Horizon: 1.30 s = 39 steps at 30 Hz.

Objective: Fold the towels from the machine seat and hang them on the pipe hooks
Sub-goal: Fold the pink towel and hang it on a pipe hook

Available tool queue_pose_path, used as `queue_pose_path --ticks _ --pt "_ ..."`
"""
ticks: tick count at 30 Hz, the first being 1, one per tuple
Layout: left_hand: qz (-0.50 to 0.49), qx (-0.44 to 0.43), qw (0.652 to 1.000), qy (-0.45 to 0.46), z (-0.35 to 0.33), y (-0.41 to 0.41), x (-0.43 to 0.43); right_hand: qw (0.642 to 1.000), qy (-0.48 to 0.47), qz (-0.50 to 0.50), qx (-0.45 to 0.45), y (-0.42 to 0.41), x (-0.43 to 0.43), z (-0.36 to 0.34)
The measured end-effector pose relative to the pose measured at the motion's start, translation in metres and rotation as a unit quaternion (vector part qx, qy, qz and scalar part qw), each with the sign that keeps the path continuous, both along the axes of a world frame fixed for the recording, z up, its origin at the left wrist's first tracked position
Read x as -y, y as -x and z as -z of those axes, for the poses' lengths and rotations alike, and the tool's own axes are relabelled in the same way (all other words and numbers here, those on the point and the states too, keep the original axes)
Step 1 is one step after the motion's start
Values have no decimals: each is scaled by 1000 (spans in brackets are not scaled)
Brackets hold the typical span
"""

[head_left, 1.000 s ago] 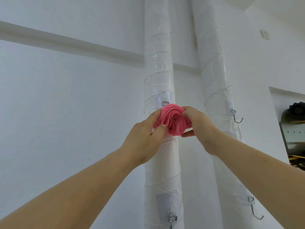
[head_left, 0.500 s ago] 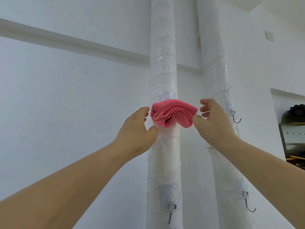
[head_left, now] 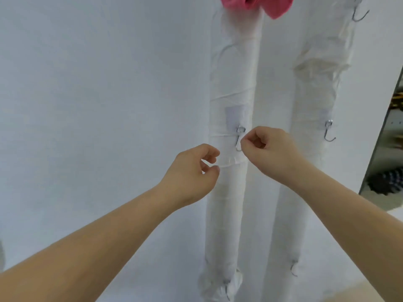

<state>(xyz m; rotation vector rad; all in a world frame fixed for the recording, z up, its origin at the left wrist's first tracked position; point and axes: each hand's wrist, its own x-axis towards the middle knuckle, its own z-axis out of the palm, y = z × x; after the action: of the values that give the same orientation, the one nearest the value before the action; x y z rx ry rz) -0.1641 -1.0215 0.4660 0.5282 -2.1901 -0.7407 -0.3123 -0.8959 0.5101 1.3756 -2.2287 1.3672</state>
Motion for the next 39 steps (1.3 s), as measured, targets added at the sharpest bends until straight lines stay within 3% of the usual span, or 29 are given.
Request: queue_pose_path --ticks 7,16,21,30,35,39 --pt "60 110 988 -93 159 -60 -25 981 -126 24 148 -59 -41 152" --pt "189 245 939 -150 310 -166 -94 916 -195 141 320 -201 -138 317" --pt "277 312 891 -180 371 -216 -177 876 -246 214 357 -278 -233 359" --pt "417 414 791 -170 427 -273 -362 804 -185 383 416 -401 -453 402" --pt "430 432 770 -189 443 -308 -482 751 -138 437 475 -465 -577 421" --pt "431 449 751 -221 451 -339 -574 734 -119 458 487 -502 -661 437"
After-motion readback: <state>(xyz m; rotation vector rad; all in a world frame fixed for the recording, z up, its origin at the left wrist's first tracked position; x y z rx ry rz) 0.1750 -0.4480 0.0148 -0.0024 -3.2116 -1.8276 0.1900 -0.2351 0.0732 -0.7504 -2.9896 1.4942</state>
